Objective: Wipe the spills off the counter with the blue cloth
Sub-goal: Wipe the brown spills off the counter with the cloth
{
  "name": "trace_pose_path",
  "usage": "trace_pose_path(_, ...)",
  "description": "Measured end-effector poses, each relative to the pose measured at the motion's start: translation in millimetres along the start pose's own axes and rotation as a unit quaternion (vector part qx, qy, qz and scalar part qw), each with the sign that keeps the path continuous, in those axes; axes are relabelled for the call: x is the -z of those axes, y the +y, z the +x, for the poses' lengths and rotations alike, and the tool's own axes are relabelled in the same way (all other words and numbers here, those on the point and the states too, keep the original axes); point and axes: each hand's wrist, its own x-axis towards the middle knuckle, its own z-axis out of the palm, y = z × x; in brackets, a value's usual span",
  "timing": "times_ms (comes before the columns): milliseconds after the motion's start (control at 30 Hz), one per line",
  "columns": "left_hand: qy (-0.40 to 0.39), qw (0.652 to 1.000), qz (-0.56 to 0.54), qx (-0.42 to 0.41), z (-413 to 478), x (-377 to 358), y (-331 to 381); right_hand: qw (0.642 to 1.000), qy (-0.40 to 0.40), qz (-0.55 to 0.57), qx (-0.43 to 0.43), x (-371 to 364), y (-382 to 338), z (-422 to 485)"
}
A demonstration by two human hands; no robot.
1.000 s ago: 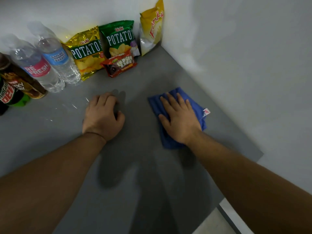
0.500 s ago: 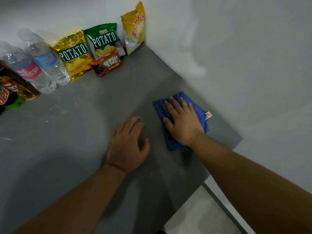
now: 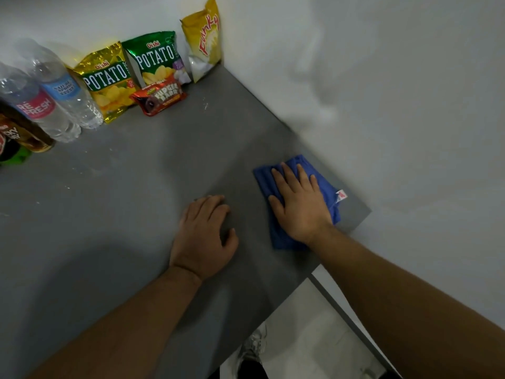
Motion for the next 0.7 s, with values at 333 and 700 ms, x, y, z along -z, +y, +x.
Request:
trace_pose_path(333, 0.03, 1.0, -0.006, -0.003, -0.5, -1.3, 2.3, 0.999, -0.012, -0.022, 0.047, 14.3, 85.5, -41.6)
trace_pose_path(700, 0.024, 1.0, 0.001, 0.0, -2.1, -0.5, 2.6, 0.992, -0.041, -0.013, 0.118, 11.5, 101.4, -78.0)
